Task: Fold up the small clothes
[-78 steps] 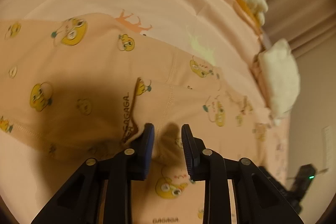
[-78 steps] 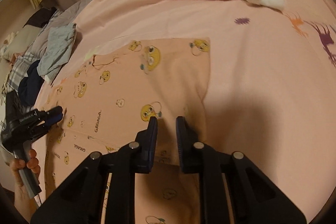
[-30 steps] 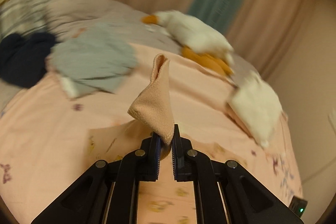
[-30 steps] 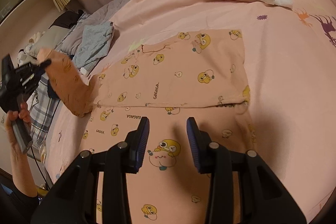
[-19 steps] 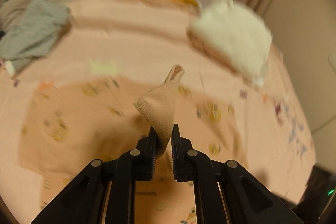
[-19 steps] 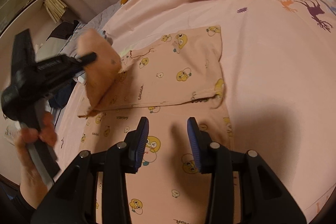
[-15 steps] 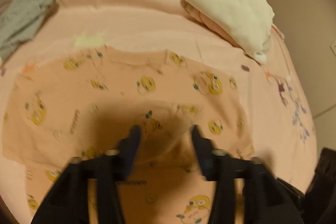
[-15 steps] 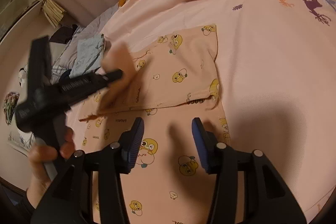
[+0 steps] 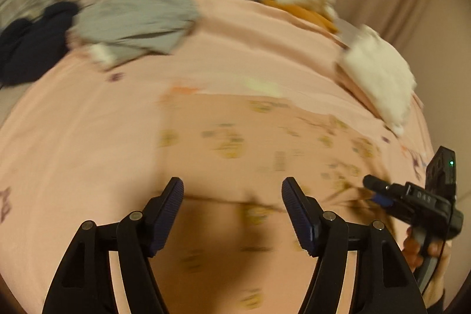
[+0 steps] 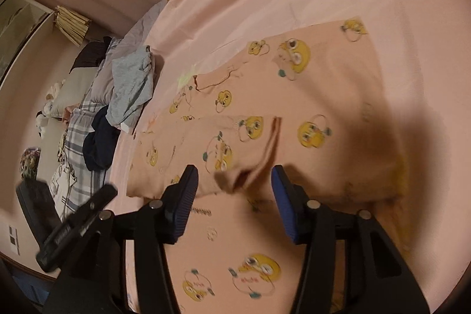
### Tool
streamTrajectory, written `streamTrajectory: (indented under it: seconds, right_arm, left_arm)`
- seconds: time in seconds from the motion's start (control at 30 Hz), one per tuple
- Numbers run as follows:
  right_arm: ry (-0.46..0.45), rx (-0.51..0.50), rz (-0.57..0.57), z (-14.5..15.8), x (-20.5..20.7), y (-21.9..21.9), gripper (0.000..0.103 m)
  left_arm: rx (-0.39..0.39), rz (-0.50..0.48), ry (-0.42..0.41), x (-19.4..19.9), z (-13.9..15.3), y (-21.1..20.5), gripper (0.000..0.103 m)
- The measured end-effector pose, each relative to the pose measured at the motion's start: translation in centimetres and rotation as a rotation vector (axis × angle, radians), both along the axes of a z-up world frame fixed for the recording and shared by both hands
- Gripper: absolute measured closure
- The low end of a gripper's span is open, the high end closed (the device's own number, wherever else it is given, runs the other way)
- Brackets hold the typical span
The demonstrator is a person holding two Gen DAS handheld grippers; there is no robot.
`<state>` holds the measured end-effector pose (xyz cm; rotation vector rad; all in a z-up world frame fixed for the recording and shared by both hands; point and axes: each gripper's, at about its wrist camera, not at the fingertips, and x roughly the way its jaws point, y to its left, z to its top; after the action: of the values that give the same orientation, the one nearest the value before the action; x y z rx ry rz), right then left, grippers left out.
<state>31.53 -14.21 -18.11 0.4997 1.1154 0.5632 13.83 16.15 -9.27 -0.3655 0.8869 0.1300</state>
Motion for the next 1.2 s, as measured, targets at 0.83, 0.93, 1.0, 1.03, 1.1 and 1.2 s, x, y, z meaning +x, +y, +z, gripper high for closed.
streamTrajectory:
  seconds: [0.83, 0.93, 1.0, 1.03, 1.1, 1.2]
  right_arm:
    - [-0.219, -0.322, -0.144, 4.3, 0.1, -6.9, 0.085]
    - [-0.269, -0.24, -0.091, 5.2, -0.4, -6.9, 0.086]
    - [-0.25, -0.233, -0.018, 4.6, -0.5, -5.9, 0.088]
    - [-0.237, -0.257, 0.009, 4.0, -0.4, -5.0, 0.089]
    - [-0.205, -0.304, 0.032, 2.7, -0.3, -4.3, 0.089]
    - [-0.149, -0.353, 0.017, 0.7, 0.1, -4.6, 0.093]
  left_arm:
    - [-0.033, -0.046, -0.005, 3.1, -1.8, 0.3, 0.035]
    - [-0.016, -0.106, -0.006, 4.3, -2.4, -1.0, 0.042]
    - [-0.01, -0.136, 0.012, 4.8, -3.2, -1.6, 0.051]
    - [-0.006, -0.145, 0.024, 5.0, -3.6, -1.8, 0.052]
    - [0.016, -0.148, 0.063, 5.3, -4.9, -1.9, 0.053]
    - [0.03, -0.155, 0.106, 5.4, -6.4, -1.7, 0.053]
